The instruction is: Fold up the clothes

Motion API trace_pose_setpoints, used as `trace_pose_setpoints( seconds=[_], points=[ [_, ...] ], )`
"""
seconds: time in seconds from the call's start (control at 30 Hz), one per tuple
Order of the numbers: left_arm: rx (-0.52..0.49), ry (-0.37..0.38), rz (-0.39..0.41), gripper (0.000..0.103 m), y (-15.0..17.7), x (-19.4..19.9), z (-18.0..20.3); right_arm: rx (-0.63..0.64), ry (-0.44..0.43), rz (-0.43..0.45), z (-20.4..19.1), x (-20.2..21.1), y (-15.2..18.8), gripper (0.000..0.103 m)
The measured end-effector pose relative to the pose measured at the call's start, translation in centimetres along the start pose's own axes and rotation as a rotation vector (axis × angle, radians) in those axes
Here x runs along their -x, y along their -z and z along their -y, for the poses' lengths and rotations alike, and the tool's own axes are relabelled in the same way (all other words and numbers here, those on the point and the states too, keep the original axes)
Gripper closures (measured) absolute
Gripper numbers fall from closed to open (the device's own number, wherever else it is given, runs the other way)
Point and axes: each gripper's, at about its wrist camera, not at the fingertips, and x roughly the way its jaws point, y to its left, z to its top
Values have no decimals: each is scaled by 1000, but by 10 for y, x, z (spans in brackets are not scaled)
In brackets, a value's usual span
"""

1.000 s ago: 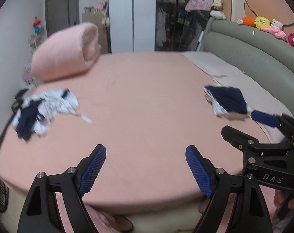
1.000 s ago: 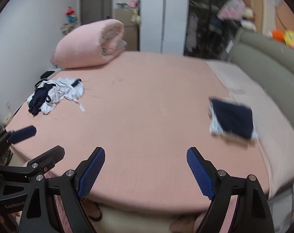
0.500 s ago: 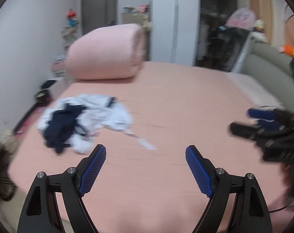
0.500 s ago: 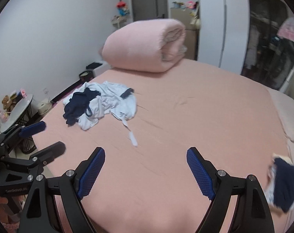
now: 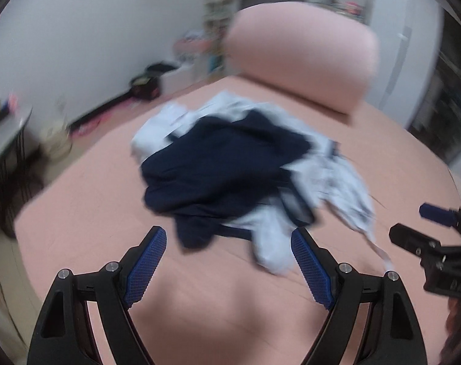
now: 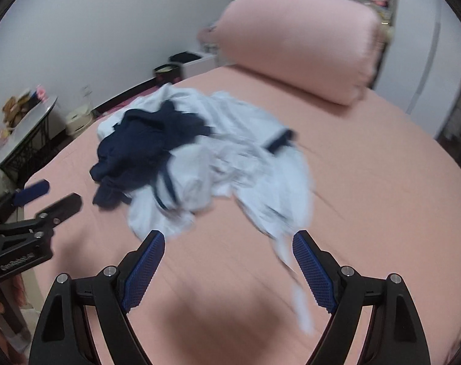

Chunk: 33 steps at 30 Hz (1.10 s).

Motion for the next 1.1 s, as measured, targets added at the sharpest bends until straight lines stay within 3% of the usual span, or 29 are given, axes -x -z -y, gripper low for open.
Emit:
trace_pose_setpoints(
  seconds=[0.2, 0.33, 0.37, 0.4, 0.43, 0.5, 0.57, 0.7, 0.83, 1.0, 1.1],
  points=[
    [79, 32, -32, 19, -3, -63, -42, 69, -75, 12, -59, -82, -49, 17],
    [66, 89, -84, 20, 1, -94, -39, 118, -71, 12, -78, -121, -66, 17],
    [54, 110, -93, 27, 2, -99, -35, 126, -82, -3, -81, -131, -67, 26],
    [41, 131, -102, 66, 4, -103, -32, 138, -89, -10, -83, -132, -66, 48],
    [29, 152, -111, 85, 5, -107, -29, 151, -91, -13, -83, -127, -63, 57],
    [-18, 142, -105, 85, 8, -99, -15, 177, -95, -17, -85, -118, -57, 85],
    [-59, 179, -99, 85, 12, -80, 2, 202, -99, -21, -87, -109, -51, 90],
    [-126, 265, -100, 86, 29, -32, 38, 240, -111, -28, -85, -85, -36, 93],
    [-188, 366, -136, 86, 56, 16, 82, 198, -137, -36, -48, -32, -3, 93],
    [-347, 523, -218, 85, 117, 81, 178, 127, -113, -50, 24, 61, 83, 94],
    [-503, 595, -266, 87, 173, 117, 254, 54, -68, -61, 75, 125, 148, 94]
  ],
)
